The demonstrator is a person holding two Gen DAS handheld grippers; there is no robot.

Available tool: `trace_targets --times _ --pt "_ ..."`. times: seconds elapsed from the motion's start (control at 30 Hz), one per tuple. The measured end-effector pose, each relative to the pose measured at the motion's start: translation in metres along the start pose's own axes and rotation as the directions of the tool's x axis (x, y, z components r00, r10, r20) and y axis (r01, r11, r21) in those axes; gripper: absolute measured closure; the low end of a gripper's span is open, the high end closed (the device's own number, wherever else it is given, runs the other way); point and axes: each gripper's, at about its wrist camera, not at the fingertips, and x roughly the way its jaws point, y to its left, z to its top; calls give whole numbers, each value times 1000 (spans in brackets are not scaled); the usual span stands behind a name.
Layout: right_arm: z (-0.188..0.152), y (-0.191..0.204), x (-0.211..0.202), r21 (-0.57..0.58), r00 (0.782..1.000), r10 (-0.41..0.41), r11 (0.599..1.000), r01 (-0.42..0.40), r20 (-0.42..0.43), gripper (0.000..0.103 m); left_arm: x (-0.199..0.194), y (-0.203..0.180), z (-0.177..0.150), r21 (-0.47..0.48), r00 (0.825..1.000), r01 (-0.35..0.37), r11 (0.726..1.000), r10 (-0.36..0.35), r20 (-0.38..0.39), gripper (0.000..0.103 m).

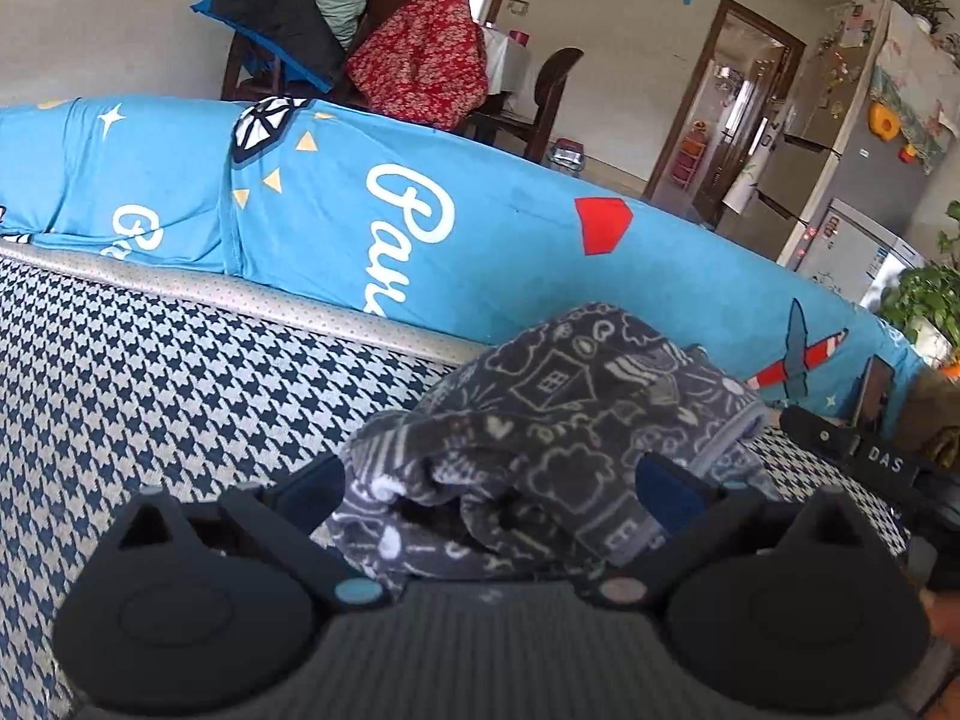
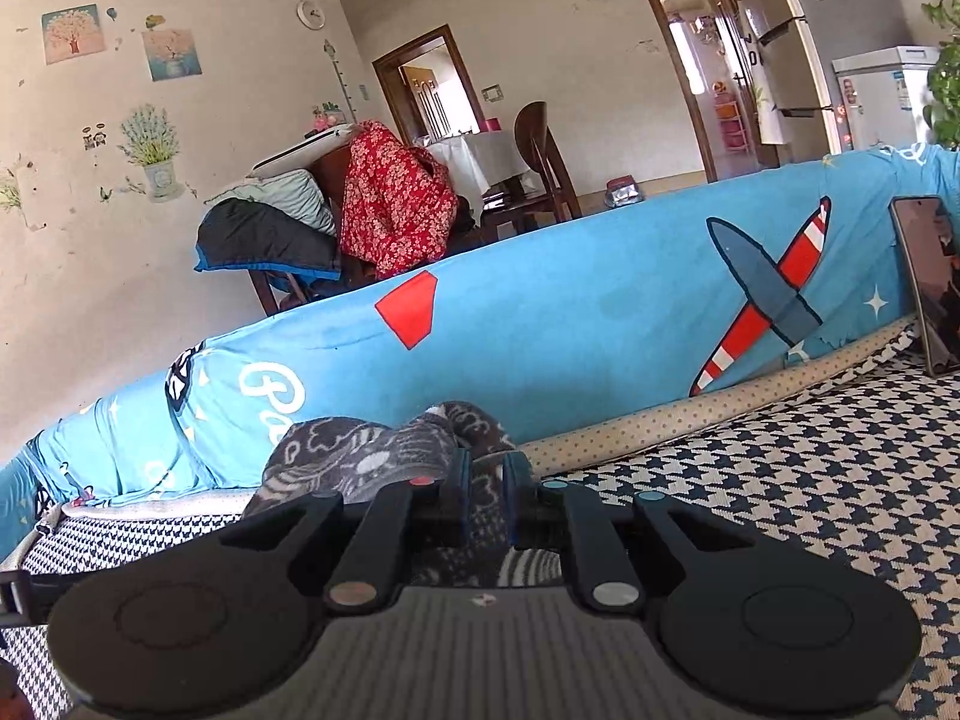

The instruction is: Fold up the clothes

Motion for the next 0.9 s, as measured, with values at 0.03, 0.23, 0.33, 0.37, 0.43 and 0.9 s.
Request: trace_targets --times 0.03,0.23,0.33,0.37,0.43,0.9 --pt "0 0 0 -1 1000 1 1000 -1 -2 91 0 -3 -2 23 1000 12 1000 -12 -10 0" --pt "-3 1 -1 0 1000 4 1000 -4 -23 90 6 -22 -15 139 998 41 989 -32 -62 0" --pt "-4 2 -2 -9 999 5 1000 -6 -33 88 16 -28 -17 143 997 14 990 -4 -72 0" --pt "-5 3 -3 -12 999 8 1000 -8 -36 86 19 -29 -16 136 997 0 991 9 -71 0" --pt "-5 3 -4 -18 999 16 1000 -16 -44 84 25 -28 -14 112 997 -24 993 31 -65 0" --pt "-6 16 -30 -93 966 251 962 -255 -60 77 49 -13 11 -22 975 -222 975 223 22 0"
